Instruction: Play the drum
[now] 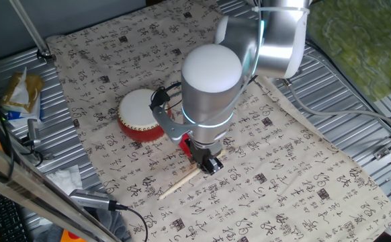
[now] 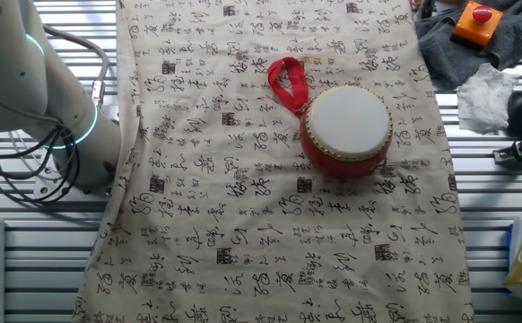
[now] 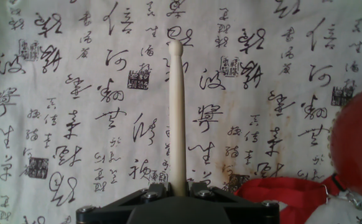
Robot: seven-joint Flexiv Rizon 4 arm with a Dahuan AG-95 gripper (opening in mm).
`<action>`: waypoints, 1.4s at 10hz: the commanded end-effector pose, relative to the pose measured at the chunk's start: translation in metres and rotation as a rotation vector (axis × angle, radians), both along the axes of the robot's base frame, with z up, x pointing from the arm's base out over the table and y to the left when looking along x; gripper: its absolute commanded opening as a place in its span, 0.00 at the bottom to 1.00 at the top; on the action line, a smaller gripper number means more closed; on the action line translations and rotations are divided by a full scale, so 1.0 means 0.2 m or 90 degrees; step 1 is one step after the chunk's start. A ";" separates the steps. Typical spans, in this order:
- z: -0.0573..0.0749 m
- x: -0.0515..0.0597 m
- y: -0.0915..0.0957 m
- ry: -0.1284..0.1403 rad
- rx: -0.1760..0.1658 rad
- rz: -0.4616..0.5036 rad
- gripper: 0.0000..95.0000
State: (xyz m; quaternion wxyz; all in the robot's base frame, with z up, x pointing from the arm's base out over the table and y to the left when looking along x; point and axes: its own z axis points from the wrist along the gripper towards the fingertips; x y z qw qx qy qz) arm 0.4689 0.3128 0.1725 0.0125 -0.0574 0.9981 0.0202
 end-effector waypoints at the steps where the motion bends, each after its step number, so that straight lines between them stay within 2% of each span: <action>1: 0.00 0.00 0.00 -0.001 0.002 0.014 0.00; 4: 0.00 0.00 0.00 -0.004 0.002 -0.003 0.00; 6: 0.02 -0.01 -0.09 0.010 0.002 0.007 0.00; 7: 0.04 -0.03 -0.18 0.028 0.004 0.027 0.00; 8: 0.05 -0.04 -0.23 0.040 0.005 0.037 0.00; 10: 0.06 -0.10 -0.40 0.063 0.003 0.062 0.00; 11: 0.07 -0.13 -0.45 0.070 0.005 0.070 0.00; 14: 0.08 -0.23 -0.64 0.072 0.007 0.096 0.00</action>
